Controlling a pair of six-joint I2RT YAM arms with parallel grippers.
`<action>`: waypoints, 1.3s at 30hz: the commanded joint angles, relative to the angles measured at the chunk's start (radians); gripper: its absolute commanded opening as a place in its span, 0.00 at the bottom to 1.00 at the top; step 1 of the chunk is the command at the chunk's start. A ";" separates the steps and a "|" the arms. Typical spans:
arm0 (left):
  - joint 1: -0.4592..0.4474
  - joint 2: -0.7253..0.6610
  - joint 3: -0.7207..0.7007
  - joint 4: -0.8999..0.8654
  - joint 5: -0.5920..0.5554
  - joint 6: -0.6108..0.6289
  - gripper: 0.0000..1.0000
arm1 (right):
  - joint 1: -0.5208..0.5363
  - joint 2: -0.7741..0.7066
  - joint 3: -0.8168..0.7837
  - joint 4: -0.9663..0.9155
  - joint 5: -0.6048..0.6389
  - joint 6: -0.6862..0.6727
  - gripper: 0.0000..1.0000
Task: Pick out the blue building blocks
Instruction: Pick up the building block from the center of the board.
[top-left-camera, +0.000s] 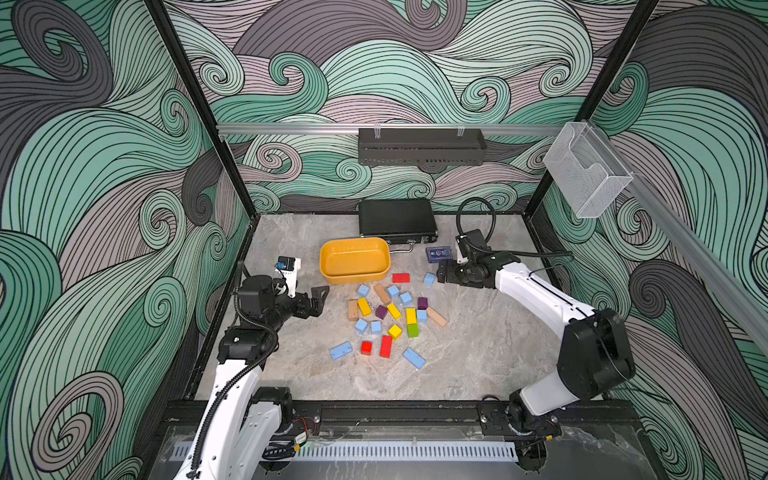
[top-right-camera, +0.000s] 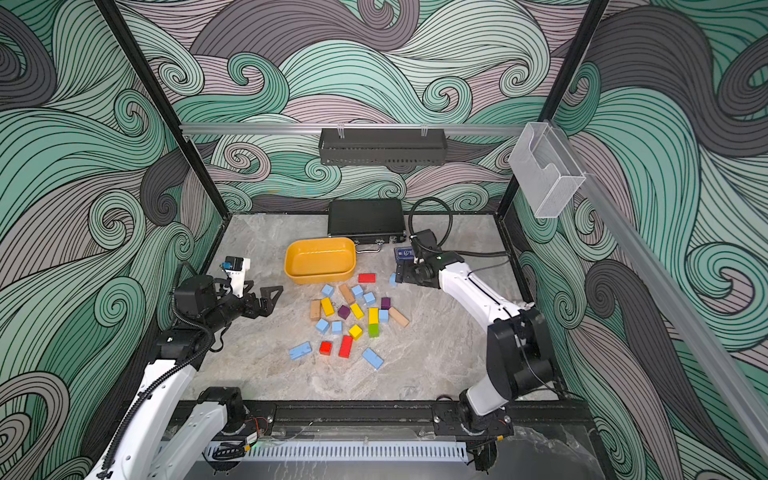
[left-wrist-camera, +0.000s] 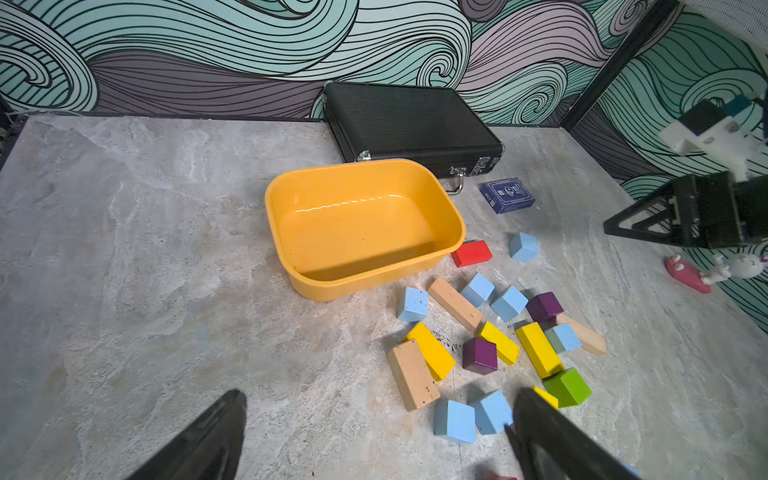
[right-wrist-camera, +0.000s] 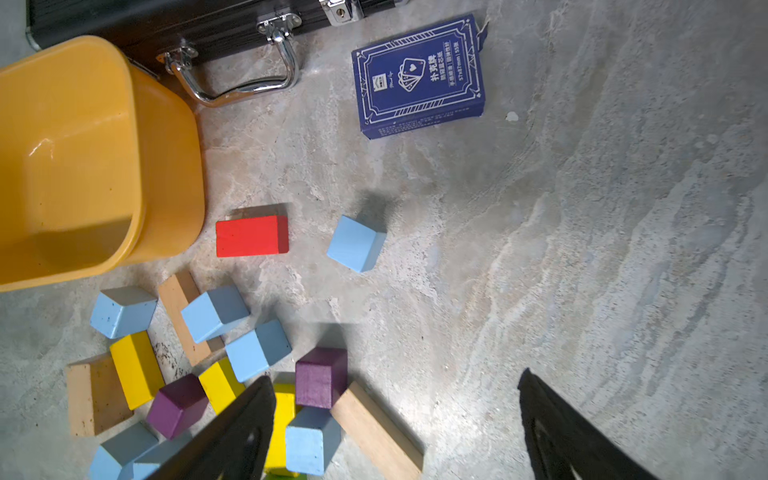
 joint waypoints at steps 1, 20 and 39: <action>-0.016 0.019 -0.002 0.034 0.022 -0.019 0.99 | 0.018 0.062 0.059 -0.007 0.000 0.055 0.89; -0.134 0.182 0.003 0.111 -0.026 -0.028 0.99 | 0.050 0.387 0.308 -0.090 0.088 0.113 0.73; -0.146 0.205 0.006 0.098 -0.040 -0.023 0.99 | 0.067 0.490 0.355 -0.118 0.140 0.132 0.64</action>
